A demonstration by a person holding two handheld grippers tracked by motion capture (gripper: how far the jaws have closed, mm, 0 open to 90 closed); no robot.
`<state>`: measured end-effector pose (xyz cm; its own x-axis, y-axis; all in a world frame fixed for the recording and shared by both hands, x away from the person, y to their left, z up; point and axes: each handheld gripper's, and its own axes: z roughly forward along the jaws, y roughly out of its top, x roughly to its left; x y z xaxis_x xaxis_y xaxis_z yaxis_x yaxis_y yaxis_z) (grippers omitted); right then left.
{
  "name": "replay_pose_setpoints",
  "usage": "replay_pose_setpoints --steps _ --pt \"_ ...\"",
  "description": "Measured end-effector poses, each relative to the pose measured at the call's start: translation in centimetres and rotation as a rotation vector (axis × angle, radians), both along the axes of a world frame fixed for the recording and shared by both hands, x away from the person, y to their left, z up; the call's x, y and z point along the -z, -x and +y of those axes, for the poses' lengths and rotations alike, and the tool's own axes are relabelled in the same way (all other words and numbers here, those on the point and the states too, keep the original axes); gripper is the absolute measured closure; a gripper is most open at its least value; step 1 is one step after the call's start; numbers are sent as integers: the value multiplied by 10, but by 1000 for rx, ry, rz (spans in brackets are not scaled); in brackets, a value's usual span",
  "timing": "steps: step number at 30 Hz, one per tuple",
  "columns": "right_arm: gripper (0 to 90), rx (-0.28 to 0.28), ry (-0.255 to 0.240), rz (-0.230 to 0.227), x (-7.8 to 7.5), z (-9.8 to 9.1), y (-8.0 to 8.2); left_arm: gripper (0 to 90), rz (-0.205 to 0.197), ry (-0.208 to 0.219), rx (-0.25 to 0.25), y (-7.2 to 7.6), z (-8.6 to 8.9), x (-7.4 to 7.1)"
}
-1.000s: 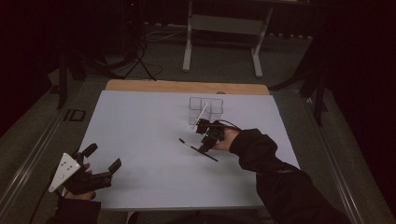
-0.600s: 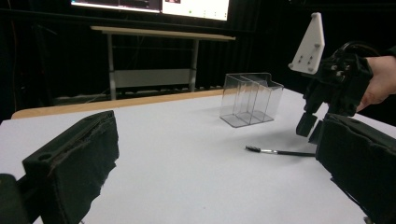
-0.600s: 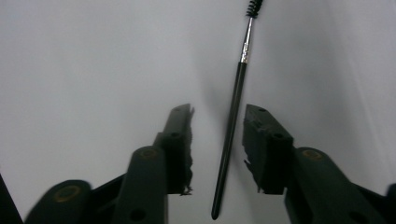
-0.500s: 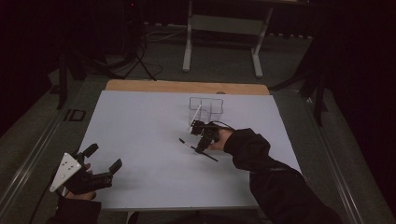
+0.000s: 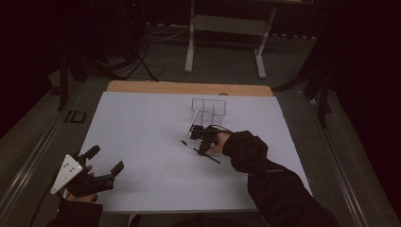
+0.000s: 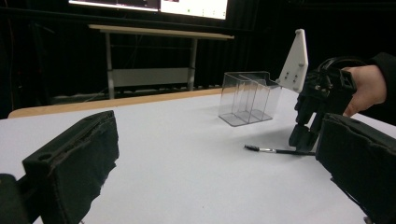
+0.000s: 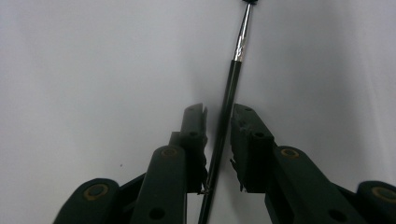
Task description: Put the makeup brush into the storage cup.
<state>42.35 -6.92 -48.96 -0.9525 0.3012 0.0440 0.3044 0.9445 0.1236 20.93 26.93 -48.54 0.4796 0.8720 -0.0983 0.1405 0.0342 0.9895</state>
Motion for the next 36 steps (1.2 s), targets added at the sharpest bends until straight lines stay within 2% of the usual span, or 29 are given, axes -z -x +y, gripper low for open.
replay_pose_setpoints --steps 10,14,15,23,31,33,34,36 --pt "802 -6 52 -25 10 3 1 2 1 2 1 0 0 0" --pt "815 0 46 -33 11 3 2 3 2 5 0 -1 0 0" --pt "845 7 45 -44 11 2 2 2 2 5 1 -1 0 0" --pt "854 11 47 -56 10 2 3 2 4 5 3 -2 -1 0" --pt "856 47 -13 -52 -2 -6 0 3 5 5 4 -3 -1 1" --pt "856 57 -32 -54 -5 -8 0 2 5 6 4 -3 -1 0" --pt "856 71 -60 -46 -9 -10 0 2 4 4 5 -3 -1 0" --pt "856 64 -67 -48 -10 -11 0 3 4 4 5 -3 -1 0"
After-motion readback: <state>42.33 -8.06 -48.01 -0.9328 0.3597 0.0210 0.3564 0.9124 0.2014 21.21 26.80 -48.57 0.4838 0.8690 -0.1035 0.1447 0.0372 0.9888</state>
